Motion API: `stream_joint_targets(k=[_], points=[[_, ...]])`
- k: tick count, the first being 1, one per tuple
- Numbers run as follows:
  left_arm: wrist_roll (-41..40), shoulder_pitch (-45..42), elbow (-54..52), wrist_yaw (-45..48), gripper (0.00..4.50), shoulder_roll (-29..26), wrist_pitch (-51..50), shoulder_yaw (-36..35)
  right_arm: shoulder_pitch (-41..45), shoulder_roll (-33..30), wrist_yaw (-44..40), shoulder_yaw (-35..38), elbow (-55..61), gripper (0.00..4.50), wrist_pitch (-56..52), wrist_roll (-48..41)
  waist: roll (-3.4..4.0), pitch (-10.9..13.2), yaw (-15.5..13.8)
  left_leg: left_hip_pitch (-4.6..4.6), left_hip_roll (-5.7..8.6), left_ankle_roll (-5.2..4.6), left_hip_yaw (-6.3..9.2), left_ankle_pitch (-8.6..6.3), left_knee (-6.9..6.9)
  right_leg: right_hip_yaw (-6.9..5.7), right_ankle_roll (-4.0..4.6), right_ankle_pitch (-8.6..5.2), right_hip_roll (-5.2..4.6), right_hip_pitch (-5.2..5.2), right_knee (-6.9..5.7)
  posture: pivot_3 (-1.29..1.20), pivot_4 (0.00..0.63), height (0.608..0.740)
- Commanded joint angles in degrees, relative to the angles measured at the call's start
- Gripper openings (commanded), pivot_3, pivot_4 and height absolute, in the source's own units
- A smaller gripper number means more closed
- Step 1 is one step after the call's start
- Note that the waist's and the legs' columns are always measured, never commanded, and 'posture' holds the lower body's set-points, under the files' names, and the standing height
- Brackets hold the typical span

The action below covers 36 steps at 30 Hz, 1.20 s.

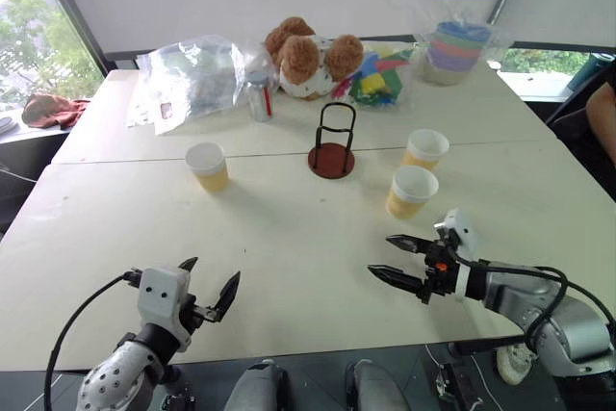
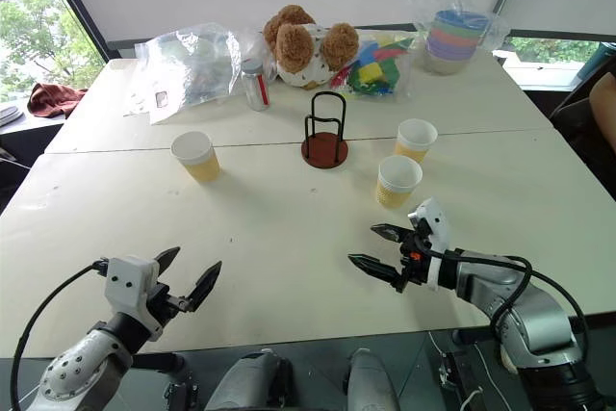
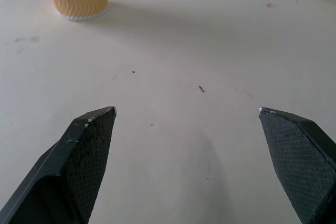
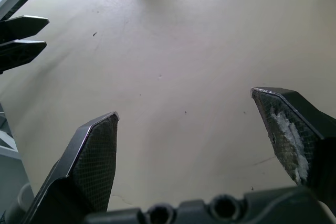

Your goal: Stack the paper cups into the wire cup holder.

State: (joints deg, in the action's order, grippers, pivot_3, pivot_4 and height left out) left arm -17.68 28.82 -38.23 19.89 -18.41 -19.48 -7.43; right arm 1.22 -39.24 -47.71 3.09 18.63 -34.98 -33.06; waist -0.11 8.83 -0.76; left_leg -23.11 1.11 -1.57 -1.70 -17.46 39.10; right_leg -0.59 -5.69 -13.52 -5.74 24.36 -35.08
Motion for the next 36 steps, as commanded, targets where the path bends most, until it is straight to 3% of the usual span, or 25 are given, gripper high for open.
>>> stream_joint_targets(k=[1, 19, 22, 26, 30, 32, 34, 36], points=[[1.3, 0.2, -1.9, -0.7, 4.5, -0.2, 0.8, 0.0, 0.9, 0.6, -0.3, 0.3, 0.5, 4.4, 0.7, -0.1, 0.0, 0.0, 0.0, 0.0, 0.0, 0.0, 0.0, 0.0, 0.0, 0.0, 0.0, 0.0, 0.0, 0.0, 0.0, 0.0, 0.15, 0.74], [-4.6, -4.9, -3.1, -0.3, 4.5, -0.6, -2.7, -2.8, 4.0, 0.5, -0.1, -0.1, 1.7, 4.4, -2.5, -1.0, 0.01, 0.0, 0.1, -0.02, 0.0, 0.0, 0.0, 0.0, 0.01, -0.01, 0.0, 0.01, 0.01, 0.02, 0.0, 0.0, 0.15, 0.74], [-4.2, -6.8, -2.7, 5.2, 4.5, -8.1, -4.1, -3.7, 7.4, -2.2, -0.8, 0.7, 6.5, 4.4, -8.3, -5.0, 0.03, 0.0, 0.1, -0.02, 0.0, 0.0, 0.0, 0.0, 0.0, -0.01, 0.0, 0.01, 0.01, 0.05, -0.02, 0.0, 0.15, 0.74], [-12.9, -13.0, -0.5, 12.1, 4.5, -17.9, -10.2, -11.1, 18.2, -6.8, -2.5, 2.8, 10.5, 4.4, -19.8, -16.1, 0.15, 0.1, 0.1, -0.05, -0.01, 0.04, 0.01, 0.03, 0.04, -0.01, 0.08, 0.05, 0.03, 0.11, -0.09, 0.0, 0.15, 0.74], [-20.1, -19.3, 1.7, 17.4, 4.5, -26.1, -16.5, -16.3, 30.9, -9.0, -3.6, 3.2, 7.5, 4.4, -26.2, -22.5, 0.13, 0.1, 0.1, -0.05, -0.01, 0.03, 0.04, 0.02, 0.01, -0.05, 0.08, 0.05, 0.03, 0.09, -0.04, 0.0, 0.15, 0.74], [-26.0, -23.7, 3.0, 20.7, 4.5, -31.2, -20.5, -19.9, 41.7, -7.3, -4.6, -0.1, 1.7, 4.4, -23.2, -18.4, 0.17, 0.2, 0.3, -0.22, 0.01, 0.03, 0.04, 0.02, 0.01, -0.05, 0.07, 0.06, 0.02, 0.26, -0.04, 0.0, 0.15, 0.74], [-29.7, -26.4, 3.8, 21.6, 4.5, -33.6, -23.4, -21.2, 47.3, -5.6, -5.4, -4.0, -3.3, 4.4, -18.0, -12.1, 0.16, 0.2, 0.7, -0.28, 0.03, 0.09, 0.03, 0.06, 0.04, -0.05, 0.09, 0.08, 0.03, 0.35, -0.07, 0.0, 0.15, 0.74], [-32.6, -28.7, 4.5, 21.7, 4.5, -34.9, -25.5, -22.2, 52.5, -2.3, -5.2, -10.9, -14.0, 4.4, -7.7, -0.7, 0.08, 0.1, 1.4, -0.22, 0.02, 0.1, 0.04, 0.06, -0.05, -0.06, 0.09, 0.08, 0.05, 0.3, -0.04, 0.0, 0.15, 0.74]])
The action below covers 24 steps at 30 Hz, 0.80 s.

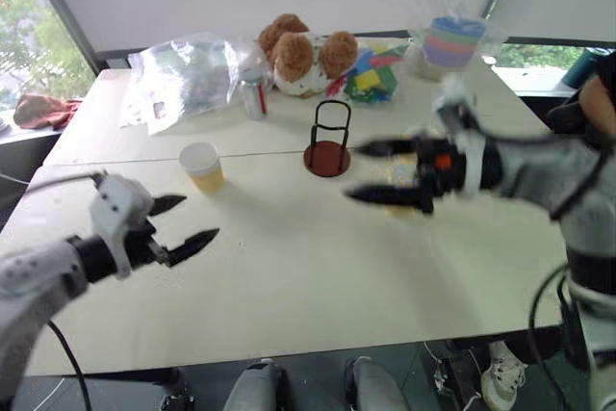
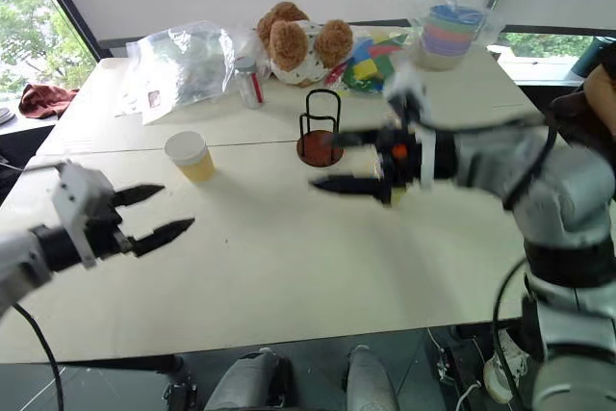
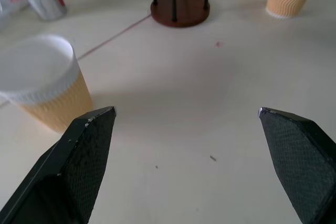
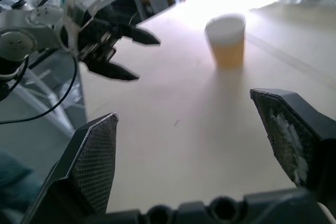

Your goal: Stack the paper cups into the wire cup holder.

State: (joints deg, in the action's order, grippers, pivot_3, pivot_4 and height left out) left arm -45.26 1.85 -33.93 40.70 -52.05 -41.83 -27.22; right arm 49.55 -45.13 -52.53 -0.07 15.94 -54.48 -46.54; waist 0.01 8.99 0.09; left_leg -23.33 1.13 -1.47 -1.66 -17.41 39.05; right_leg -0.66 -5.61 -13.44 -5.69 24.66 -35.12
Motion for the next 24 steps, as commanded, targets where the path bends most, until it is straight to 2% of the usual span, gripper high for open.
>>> stream_joint_targets(k=[1, 6, 12, 17, 24], points=[[-6.1, -2.5, 0.4, 0.9, 4.5, -1.8, -3.9, -2.9, 6.1, 4.8, -0.5, -10.3, -16.0, 4.4, 15.9, 17.1, -0.07, 0.0, 0.7, 0.06, 0.0, 0.0, 0.0, 0.0, -0.01, -0.02, -0.03, 0.01, 0.01, -0.08, -0.01, 0.0, 0.15, 0.74], [-10.3, -5.1, 2.3, 0.2, 4.5, -2.4, -6.4, -6.0, 14.1, 12.6, -3.5, -16.4, -40.5, 4.4, 33.7, 30.5, -0.05, 0.0, 1.0, -0.07, 0.05, 0.41, -0.09, 0.24, -0.01, -0.01, -0.26, 0.14, 0.05, 0.09, -0.04, 0.0, 0.15, 0.74], [-8.6, -4.6, 1.1, -1.9, 4.5, -0.2, -5.1, -3.9, 21.1, 19.2, -3.0, -16.8, -61.2, 4.4, 45.5, 39.0, -0.02, 0.1, 1.2, -0.08, 0.05, 0.45, -0.1, 0.26, -0.09, -0.02, -0.28, 0.16, 0.1, 0.14, -0.06, 0.0, 0.15, 0.74], [-6.8, -3.0, -0.1, -2.8, 4.5, 0.5, -4.2, -4.1, 23.5, 20.5, -4.0, -15.5, -66.7, 4.4, 46.7, 41.8, -0.01, 0.1, 1.1, -0.08, 0.04, 0.48, -0.08, 0.27, -0.09, -0.01, -0.28, 0.16, 0.08, 0.14, -0.07, 0.0, 0.15, 0.74], [-5.6, -3.2, 0.2, -3.3, 4.5, 0.8, -3.1, -3.4, 23.5, 20.6, -6.3, -14.4, -66.5, 4.4, 42.1, 43.2, 0.0, 0.1, 1.3, -0.08, 0.03, 0.53, -0.08, 0.29, -0.1, 0.0, -0.28, 0.16, 0.05, 0.16, -0.08, 0.0, 0.15, 0.74]])
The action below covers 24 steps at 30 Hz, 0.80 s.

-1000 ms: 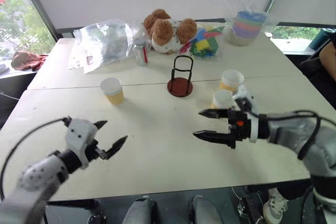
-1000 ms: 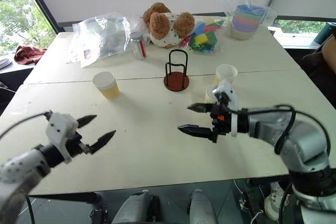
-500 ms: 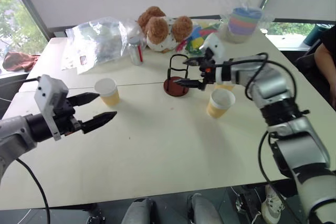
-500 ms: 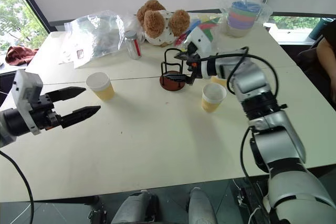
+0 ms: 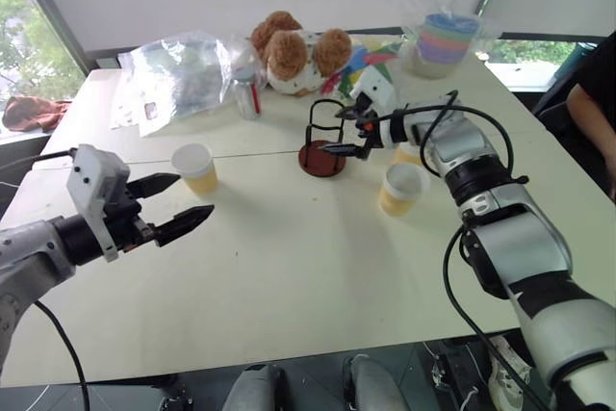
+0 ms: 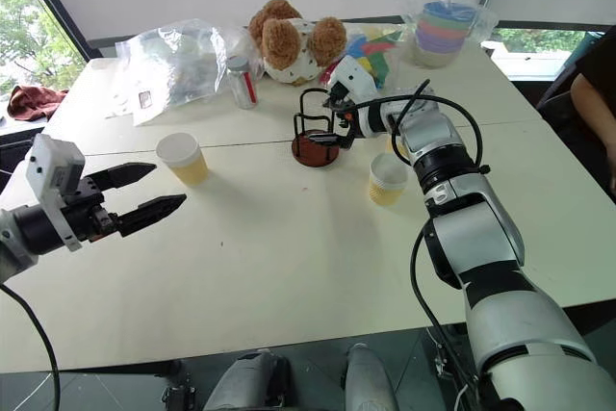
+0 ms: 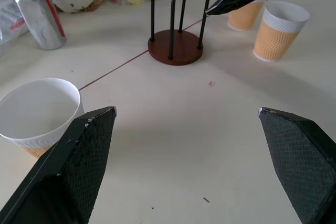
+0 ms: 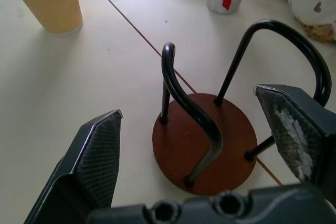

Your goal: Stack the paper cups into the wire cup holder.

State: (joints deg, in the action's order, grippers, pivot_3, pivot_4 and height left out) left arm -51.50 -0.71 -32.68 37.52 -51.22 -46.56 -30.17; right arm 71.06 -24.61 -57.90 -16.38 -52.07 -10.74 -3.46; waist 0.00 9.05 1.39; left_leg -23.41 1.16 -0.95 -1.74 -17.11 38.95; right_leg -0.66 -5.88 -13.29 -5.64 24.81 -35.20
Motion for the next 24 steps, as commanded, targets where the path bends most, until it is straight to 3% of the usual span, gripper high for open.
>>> stream_joint_targets(k=[1, 3, 6, 12, 13, 24], points=[[1.0, -1.0, -0.9, -0.1, 4.5, 0.0, 1.8, 0.1, 1.9, 0.2, -1.0, 2.1, 1.5, 4.4, -2.3, 0.4, 0.0, 0.0, 0.1, 0.0, 0.0, 0.01, 0.0, 0.0, 0.0, 0.0, 0.0, 0.0, 0.0, 0.01, -0.01, 0.0, 0.15, 0.74], [1.6, -1.3, -0.7, -0.1, 4.5, 0.0, 2.3, 0.9, 1.3, 0.4, -0.8, 2.1, 1.5, 4.4, -2.7, 1.0, 0.0, 0.0, 0.1, 0.0, 0.0, 0.02, 0.0, 0.01, -0.01, 0.0, 0.0, 0.0, 0.0, 0.01, -0.02, 0.0, 0.15, 0.74], [2.5, -1.6, -0.2, 0.0, 4.5, 0.1, 2.9, 1.5, 0.7, 0.8, -0.4, 2.3, 1.3, 3.51, -2.5, 2.0, 0.0, 0.0, 0.3, 0.0, 0.0, 0.02, 0.0, 0.01, -0.01, 0.0, 0.0, 0.0, -0.01, 0.01, -0.02, 0.0, 0.15, 0.74], [4.4, -1.9, 0.1, 0.1, 4.5, 0.3, 4.0, 2.9, 0.3, 1.8, 0.3, 2.6, 0.8, 0.32, -2.2, 3.4, 0.0, 0.0, 1.1, 0.0, 0.0, 0.03, 0.01, 0.02, -0.04, 0.0, 0.0, 0.0, -0.01, 0.03, -0.04, 0.0, 0.15, 0.74], [4.5, -2.2, 0.2, 0.1, 4.5, 0.3, 4.1, 3.1, 0.3, 1.9, 0.4, 2.6, 0.8, 0.06, -2.0, 3.6, 0.0, 0.0, 1.2, 0.0, 0.0, 0.03, 0.01, 0.02, -0.05, 0.0, -0.01, 0.0, -0.01, 0.03, -0.04, 0.0, 0.15, 0.74], [7.4, -2.3, 2.5, 1.3, 4.5, 0.2, 6.1, 3.9, 1.8, 0.6, -3.4, 4.1, 3.8, 0.06, 3.8, 3.1, 0.01, 0.0, 1.1, 0.0, 0.0, 0.06, 0.01, 0.03, -0.08, 0.0, -0.01, 0.0, 0.0, 0.06, -0.06, 0.0, 0.15, 0.74]])
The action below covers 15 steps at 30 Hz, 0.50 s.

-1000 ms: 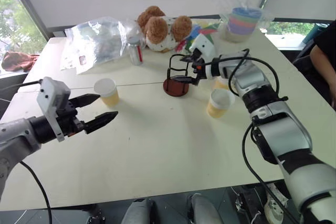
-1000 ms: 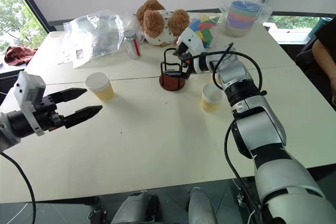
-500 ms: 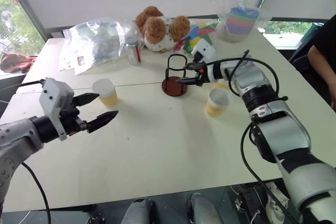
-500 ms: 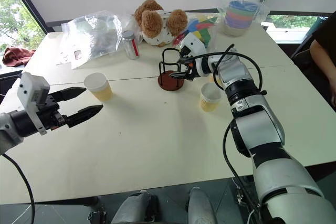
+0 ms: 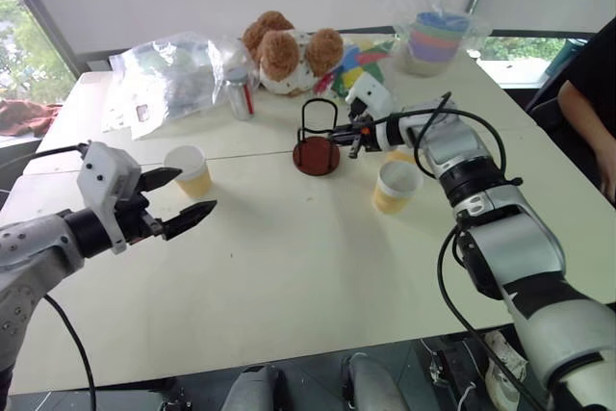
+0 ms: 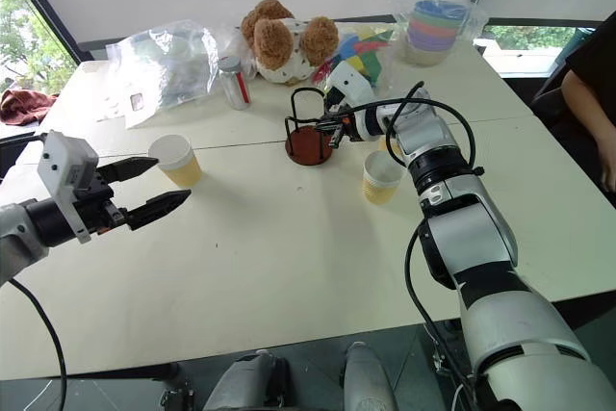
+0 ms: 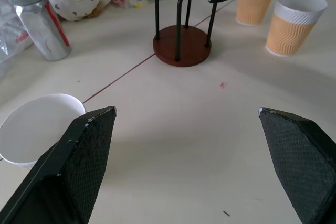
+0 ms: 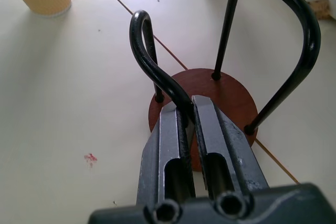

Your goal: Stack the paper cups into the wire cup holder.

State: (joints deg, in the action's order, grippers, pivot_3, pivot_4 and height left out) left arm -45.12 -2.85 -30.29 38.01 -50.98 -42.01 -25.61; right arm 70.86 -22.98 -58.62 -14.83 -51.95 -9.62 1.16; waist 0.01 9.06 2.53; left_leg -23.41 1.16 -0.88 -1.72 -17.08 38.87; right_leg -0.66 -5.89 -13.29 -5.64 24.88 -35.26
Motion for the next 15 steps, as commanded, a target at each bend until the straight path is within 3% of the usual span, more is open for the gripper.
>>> stream_joint_targets(k=[1, 5, 10, 15], points=[[1.3, 0.0, 0.5, 1.1, 4.5, -0.2, 1.7, -0.8, 2.1, -1.5, -4.5, 2.8, 4.8, 0.06, 2.5, -2.1, 0.02, 0.0, 0.0, 0.0, 0.0, 0.0, 0.0, 0.0, -0.01, 0.0, 0.0, 0.0, 0.0, 0.0, 0.0, 0.0, 0.15, 0.74], [2.4, 0.4, 2.5, 3.0, 4.5, -0.9, 2.5, -1.7, 2.5, -3.4, -10.8, 4.5, 10.8, 0.06, -2.3, -5.1, 0.03, 0.0, 0.0, 0.0, 0.0, 0.0, 0.0, 0.0, -0.02, -0.01, 0.0, 0.0, 0.01, 0.01, 0.0, 0.0, 0.15, 0.74], [1.4, 0.1, 2.1, 3.5, 4.5, -0.6, 1.5, -2.2, -3.7, -8.7, -21.6, 4.4, 35.1, 0.06, -25.4, -15.7, 0.02, 0.0, -0.3, -0.01, -0.01, -0.04, 0.02, -0.02, -0.03, -0.01, 0.0, 0.0, -0.04, 0.01, 0.0, 0.0, 0.15, 0.74], [-1.6, -0.2, 0.6, 3.7, 4.5, -0.4, -0.7, -2.0, -13.1, -12.4, -17.6, 2.6, 57.4, 0.06, -42.3, -21.4, 0.0, 0.0, -0.5, -0.01, 0.0, -0.37, 0.07, -0.22, -0.05, -0.01, 0.0, 0.0, -0.13, 0.0, 0.01, 0.0, 0.15, 0.74]])
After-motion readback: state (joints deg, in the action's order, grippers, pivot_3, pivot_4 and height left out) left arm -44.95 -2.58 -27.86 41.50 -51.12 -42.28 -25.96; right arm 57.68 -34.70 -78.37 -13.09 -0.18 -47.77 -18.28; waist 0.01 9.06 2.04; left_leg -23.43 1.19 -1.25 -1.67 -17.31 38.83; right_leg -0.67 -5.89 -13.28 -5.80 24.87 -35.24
